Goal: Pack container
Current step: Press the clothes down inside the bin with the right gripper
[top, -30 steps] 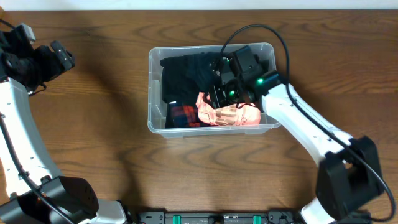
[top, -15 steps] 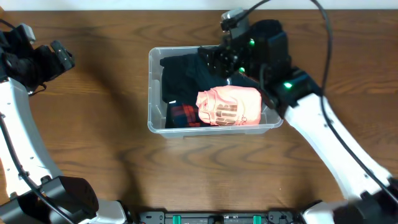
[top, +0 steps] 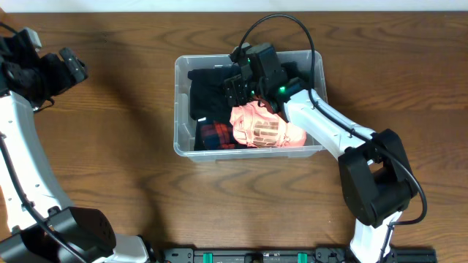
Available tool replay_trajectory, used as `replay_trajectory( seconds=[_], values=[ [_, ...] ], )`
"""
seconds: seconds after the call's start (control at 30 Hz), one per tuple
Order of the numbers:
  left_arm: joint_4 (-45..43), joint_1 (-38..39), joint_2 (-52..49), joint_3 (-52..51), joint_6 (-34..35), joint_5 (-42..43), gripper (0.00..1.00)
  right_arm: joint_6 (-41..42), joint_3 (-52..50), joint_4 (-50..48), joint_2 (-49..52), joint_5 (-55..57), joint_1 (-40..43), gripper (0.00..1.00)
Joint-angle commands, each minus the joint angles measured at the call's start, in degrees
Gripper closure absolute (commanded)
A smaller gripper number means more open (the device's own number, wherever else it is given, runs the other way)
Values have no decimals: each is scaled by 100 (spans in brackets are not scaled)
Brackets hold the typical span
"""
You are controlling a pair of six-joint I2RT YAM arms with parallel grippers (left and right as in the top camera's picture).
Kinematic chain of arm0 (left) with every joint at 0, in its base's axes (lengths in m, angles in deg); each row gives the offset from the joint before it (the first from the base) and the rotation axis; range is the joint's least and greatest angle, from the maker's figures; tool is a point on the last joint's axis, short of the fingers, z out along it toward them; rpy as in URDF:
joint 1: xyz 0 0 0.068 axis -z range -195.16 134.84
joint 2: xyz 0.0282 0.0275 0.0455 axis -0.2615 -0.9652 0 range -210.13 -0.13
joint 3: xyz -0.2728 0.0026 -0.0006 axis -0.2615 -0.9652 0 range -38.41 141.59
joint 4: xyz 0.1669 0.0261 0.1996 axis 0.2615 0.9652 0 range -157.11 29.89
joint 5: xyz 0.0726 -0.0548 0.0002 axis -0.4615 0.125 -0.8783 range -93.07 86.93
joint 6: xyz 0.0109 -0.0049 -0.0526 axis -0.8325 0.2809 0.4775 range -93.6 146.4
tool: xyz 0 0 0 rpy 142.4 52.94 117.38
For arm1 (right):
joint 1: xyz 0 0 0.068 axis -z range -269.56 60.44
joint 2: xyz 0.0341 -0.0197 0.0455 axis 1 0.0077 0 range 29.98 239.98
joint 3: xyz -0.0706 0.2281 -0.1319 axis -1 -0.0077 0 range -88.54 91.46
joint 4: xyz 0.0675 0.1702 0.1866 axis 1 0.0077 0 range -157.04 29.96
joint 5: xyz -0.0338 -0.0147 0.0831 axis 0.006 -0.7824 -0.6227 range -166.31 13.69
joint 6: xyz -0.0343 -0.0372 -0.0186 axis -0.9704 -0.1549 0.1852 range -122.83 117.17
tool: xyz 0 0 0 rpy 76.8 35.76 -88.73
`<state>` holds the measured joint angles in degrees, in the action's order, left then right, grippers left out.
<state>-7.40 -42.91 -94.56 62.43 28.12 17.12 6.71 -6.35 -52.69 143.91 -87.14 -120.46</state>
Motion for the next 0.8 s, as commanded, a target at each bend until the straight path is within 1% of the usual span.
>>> replay_trajectory(
  seconds=[0.0, 0.1, 0.3, 0.4, 0.57, 0.77],
  values=[
    [7, -20, 2, -11, 33, -11, 2, -74, -197, 409, -96, -142, -142, 19],
    [7, -20, 2, -11, 33, -11, 2, -192, -197, 481, -745, -140, -116, 18],
    [7, -20, 2, -11, 33, -11, 2, -791, -197, 527, -2100, -138, 15, 5],
    [7, -20, 2, -11, 33, -11, 2, -837, -197, 763, -2422, -140, 52, 5],
    [7, -20, 2, -11, 33, -11, 2, -835, -208, 1421, -2229, -164, -74, 7],
    [7, -20, 2, -11, 33, -11, 2, -835, -208, 1812, -1196, -149, -514, 9]
  ],
)
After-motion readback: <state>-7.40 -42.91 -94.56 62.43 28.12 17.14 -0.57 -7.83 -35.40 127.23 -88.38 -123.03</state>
